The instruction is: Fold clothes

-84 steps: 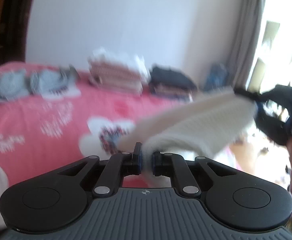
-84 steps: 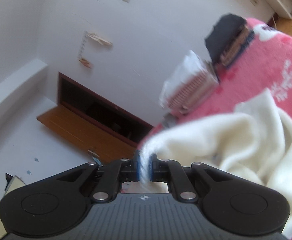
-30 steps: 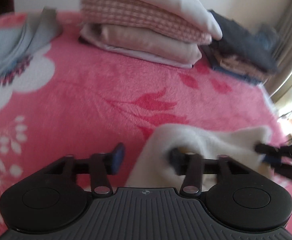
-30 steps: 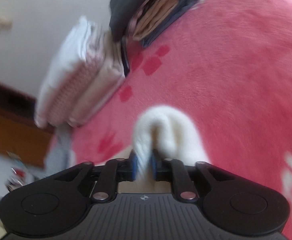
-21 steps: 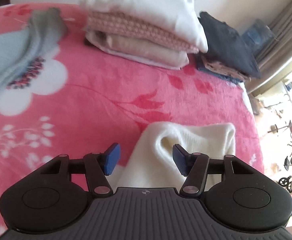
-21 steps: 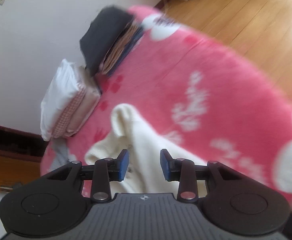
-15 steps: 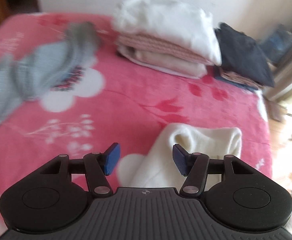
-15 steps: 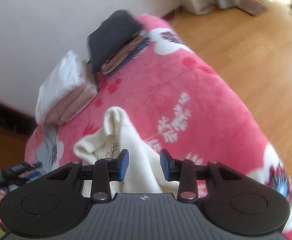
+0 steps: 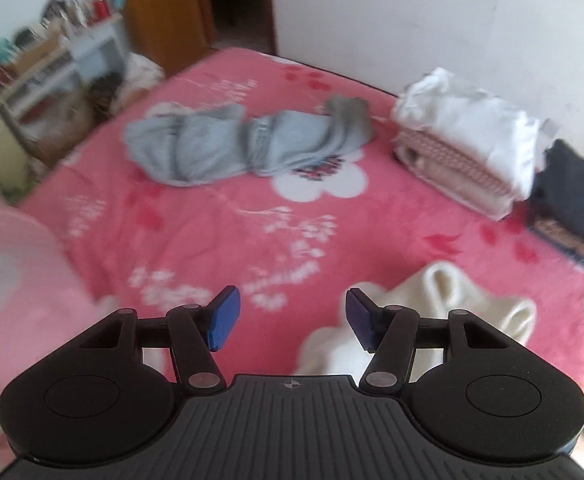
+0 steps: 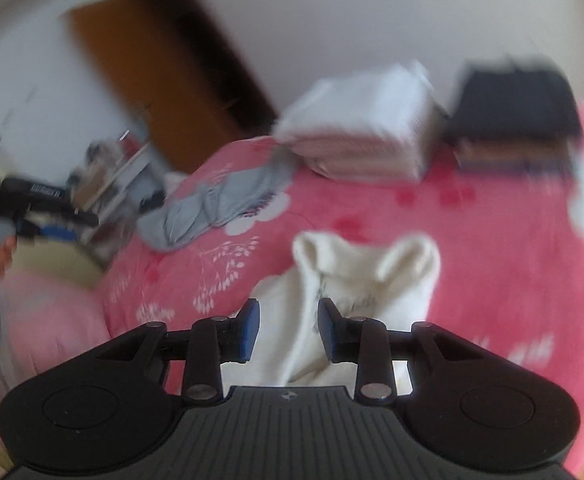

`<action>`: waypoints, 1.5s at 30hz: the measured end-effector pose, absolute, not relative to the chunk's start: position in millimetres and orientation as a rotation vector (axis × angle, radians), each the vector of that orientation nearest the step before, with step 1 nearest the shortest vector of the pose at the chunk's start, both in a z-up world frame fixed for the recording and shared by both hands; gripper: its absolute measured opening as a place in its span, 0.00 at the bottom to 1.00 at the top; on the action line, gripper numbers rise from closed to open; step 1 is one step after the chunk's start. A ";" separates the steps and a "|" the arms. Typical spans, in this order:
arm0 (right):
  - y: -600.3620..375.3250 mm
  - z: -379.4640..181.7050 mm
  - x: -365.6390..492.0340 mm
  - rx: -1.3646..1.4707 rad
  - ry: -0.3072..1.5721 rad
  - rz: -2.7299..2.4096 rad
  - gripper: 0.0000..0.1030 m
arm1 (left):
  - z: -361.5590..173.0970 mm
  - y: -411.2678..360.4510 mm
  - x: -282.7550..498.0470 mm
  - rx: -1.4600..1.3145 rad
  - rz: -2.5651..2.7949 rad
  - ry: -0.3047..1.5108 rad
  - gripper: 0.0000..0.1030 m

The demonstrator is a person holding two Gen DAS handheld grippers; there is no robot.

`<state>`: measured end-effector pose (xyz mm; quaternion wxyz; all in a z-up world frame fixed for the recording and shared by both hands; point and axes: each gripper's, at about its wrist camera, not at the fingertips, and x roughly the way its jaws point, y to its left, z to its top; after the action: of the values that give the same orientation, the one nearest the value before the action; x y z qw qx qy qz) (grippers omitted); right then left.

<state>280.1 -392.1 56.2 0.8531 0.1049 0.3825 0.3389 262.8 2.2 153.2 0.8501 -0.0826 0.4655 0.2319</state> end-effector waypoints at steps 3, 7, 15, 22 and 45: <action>-404.3 91.8 272.5 0.011 0.684 0.754 0.34 | 180.2 9.1 252.2 -0.147 0.534 0.942 0.57; -418.9 141.7 285.2 -0.058 0.609 0.826 0.34 | 230.7 27.7 247.1 -0.123 0.577 0.823 0.57; -367.7 156.6 287.9 0.160 0.768 1.087 0.43 | 232.1 79.7 207.9 -0.218 0.617 0.653 0.60; -268.7 -36.9 225.4 0.429 1.367 1.047 0.43 | 145.7 140.3 172.8 -0.127 0.488 0.698 0.60; -165.8 -114.4 75.9 0.382 1.127 0.449 0.07 | -193.1 71.7 160.8 -0.427 -0.750 1.125 0.52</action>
<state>75.9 -165.8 -114.4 0.8046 0.1782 0.5261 0.2099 160.8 71.7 -193.1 0.7589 -0.1962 0.5166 -0.3445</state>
